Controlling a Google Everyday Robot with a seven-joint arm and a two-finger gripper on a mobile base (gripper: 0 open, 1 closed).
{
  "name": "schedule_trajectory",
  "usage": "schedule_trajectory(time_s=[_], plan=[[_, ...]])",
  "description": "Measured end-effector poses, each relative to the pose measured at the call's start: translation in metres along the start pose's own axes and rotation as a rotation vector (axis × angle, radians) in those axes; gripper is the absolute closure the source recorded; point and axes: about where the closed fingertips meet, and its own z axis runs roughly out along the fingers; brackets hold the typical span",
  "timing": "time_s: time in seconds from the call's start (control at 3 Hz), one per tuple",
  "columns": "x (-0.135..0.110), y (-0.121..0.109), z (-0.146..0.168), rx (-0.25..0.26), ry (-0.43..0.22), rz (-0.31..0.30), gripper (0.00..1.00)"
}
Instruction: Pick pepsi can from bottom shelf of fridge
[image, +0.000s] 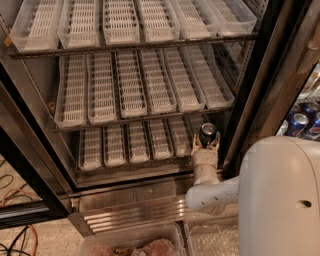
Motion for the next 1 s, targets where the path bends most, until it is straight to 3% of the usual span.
schedule_trajectory(time_s=[0.33, 0.67, 1.0], plan=[[0.001, 0.004, -0.003, -0.015, 0.004, 0.016, 0.88], [0.0, 0.003, -0.002, -0.015, 0.004, 0.016, 1.0], [-0.003, 0.022, -0.016, -0.075, 0.05, 0.053, 1.0]])
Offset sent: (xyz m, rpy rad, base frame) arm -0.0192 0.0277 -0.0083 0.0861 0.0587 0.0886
